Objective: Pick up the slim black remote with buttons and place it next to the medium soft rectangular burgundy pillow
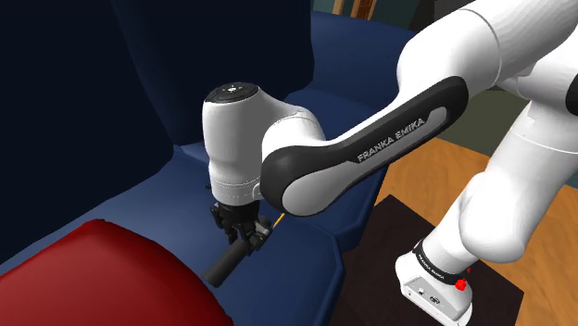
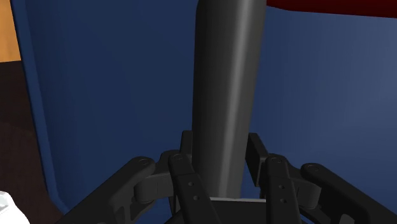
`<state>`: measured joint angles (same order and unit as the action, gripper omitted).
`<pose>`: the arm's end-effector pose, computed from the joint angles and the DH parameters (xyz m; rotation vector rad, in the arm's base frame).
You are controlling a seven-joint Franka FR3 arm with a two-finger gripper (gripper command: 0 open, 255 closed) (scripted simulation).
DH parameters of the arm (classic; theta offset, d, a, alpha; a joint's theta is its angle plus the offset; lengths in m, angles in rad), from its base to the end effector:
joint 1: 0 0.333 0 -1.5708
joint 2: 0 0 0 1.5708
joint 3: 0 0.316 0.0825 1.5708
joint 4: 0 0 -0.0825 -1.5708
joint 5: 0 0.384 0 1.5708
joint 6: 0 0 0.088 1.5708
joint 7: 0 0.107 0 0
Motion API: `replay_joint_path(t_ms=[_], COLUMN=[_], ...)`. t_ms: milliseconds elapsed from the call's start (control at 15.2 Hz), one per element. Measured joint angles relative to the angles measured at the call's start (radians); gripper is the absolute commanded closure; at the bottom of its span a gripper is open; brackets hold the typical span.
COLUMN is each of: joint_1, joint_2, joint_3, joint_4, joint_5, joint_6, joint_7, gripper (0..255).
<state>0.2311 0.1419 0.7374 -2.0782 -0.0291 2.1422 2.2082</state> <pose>0.3240 0.4572 0.3744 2.5335 -1.7831 -0.1092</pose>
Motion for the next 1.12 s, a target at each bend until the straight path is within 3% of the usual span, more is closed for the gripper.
replay_joint_path(t_ms=[594, 990, 1056, 1122], joint_1=[0.021, 0.024, 0.024, 0.024], joint_2=[0.078, 0.085, 0.085, 0.086], joint_3=[-0.017, -0.019, -0.019, -0.02], joint_4=[-0.047, -0.05, -0.05, -0.05], joint_5=[-0.065, -0.072, -0.072, -0.073], joint_6=[0.107, 0.116, 0.116, 0.116], joint_7=[0.041, 0.046, 0.046, 0.046], gripper=[255, 255, 0, 0])
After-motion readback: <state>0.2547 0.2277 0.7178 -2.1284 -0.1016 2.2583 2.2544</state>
